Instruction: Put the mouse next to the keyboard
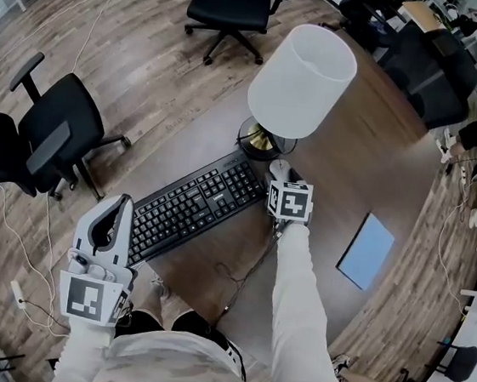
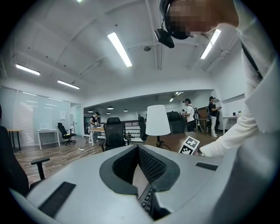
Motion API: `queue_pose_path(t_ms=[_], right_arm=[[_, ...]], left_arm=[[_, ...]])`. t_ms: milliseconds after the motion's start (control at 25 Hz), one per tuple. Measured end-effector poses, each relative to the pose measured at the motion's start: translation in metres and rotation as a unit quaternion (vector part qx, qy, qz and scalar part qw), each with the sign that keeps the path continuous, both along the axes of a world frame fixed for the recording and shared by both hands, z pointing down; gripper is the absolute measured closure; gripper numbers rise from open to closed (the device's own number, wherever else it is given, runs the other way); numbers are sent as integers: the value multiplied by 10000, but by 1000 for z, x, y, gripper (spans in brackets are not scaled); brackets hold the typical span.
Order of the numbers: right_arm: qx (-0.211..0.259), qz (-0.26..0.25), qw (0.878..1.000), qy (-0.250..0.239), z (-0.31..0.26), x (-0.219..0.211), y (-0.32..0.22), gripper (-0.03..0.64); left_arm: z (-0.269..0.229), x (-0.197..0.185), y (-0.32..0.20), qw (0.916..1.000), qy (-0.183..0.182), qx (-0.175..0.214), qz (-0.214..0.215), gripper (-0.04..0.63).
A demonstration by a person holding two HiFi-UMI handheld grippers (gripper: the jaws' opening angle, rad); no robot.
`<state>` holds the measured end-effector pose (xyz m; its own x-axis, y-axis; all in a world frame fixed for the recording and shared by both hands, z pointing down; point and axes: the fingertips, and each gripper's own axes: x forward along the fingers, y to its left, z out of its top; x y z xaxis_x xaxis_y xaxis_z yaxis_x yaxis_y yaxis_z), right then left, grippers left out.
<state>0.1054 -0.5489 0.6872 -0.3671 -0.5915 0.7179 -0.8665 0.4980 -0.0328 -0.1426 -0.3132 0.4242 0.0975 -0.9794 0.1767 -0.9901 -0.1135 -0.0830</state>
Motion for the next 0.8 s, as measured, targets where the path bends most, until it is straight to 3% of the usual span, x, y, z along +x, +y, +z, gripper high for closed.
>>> queue_pose_path(t_ms=[360, 440, 560, 800], right_arm=[[362, 159, 9971, -656, -38, 3, 11, 321], [483, 216, 9948, -870, -52, 5, 20, 404], [766, 309, 9917, -984, -73, 9, 35, 589], [1129, 450, 9830, -1375, -107, 13, 73, 609]], left_arm=[[-11, 1, 11, 9999, -79, 135, -31, 589], [-15, 3, 12, 9998, -86, 184, 26, 589], [-22, 7, 12, 9995, -82, 270, 144, 589], [-35, 12, 17, 9981, -51, 450, 424, 589]])
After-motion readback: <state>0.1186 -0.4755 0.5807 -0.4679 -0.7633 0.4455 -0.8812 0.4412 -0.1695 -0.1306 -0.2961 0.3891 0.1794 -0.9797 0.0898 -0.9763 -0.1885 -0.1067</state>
